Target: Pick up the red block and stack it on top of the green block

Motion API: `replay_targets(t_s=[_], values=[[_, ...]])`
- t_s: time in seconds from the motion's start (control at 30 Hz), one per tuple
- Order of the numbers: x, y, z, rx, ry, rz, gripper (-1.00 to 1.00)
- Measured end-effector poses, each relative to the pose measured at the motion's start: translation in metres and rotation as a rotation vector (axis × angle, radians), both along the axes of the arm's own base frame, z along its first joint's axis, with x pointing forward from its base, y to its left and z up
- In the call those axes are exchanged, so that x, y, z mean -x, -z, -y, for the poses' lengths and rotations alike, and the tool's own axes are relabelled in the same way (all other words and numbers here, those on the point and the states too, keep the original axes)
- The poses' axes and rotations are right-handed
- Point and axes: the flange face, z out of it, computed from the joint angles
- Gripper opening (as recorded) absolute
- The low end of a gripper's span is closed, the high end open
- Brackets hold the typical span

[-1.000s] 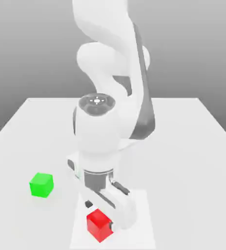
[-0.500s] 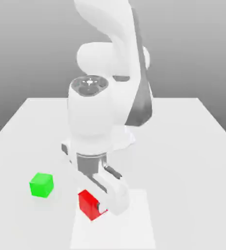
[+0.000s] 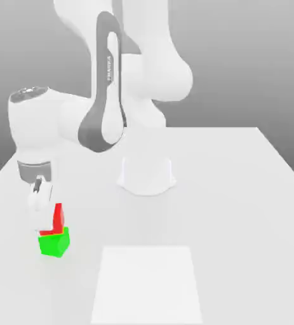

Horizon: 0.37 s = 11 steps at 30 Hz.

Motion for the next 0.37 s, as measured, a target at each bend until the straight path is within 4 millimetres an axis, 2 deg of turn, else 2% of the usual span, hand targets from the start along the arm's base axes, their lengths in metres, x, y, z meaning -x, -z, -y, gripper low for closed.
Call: replay_targets(t_s=[0.17,0.37], values=[[0.0,0.001,0.0,-0.001,0.001,-0.001,1.0],[0.0,-0.051,0.0,-0.001,0.001,-0.001,1.0]])
